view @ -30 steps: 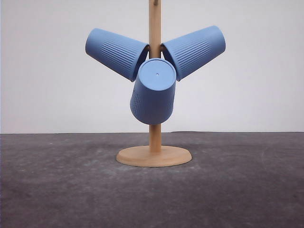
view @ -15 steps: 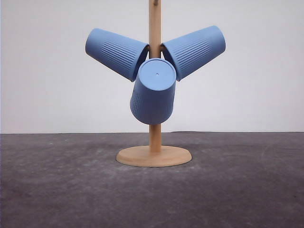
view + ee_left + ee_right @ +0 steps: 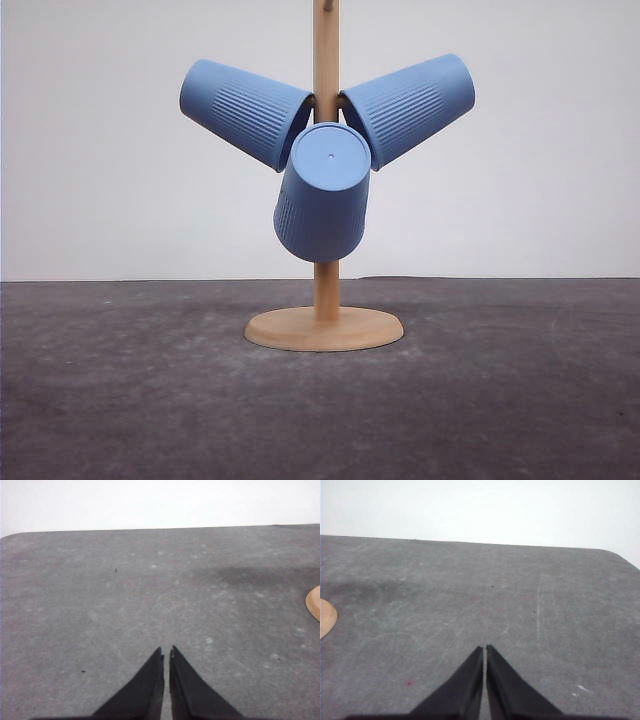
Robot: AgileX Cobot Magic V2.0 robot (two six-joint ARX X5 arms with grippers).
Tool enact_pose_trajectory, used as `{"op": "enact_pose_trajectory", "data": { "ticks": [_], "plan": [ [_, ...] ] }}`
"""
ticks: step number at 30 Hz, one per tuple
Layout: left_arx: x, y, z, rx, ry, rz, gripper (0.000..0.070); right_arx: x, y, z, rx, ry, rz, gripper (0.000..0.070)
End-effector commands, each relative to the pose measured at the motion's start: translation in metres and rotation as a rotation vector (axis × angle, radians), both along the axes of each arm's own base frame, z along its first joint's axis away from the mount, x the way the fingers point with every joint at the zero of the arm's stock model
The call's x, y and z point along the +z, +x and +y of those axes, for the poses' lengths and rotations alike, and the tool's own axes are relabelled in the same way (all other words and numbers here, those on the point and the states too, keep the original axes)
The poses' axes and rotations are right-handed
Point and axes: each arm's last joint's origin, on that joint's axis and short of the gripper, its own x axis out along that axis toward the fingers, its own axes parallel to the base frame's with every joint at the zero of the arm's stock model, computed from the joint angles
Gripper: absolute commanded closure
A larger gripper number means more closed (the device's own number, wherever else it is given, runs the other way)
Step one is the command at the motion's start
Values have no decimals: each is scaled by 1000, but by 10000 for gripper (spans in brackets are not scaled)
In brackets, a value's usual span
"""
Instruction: Place three cups
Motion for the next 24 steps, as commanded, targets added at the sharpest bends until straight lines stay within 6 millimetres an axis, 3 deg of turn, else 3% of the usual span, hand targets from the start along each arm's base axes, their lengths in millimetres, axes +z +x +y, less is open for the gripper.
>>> {"op": "enact_pose_trajectory", "data": {
  "ticks": [1,24],
  "plan": [
    [-5,0,0,2,0,18,700,0,0,0,-4,9,-9,691],
    [-5,0,0,2,0,18,700,0,0,0,-4,9,-9,692]
  ]
}}
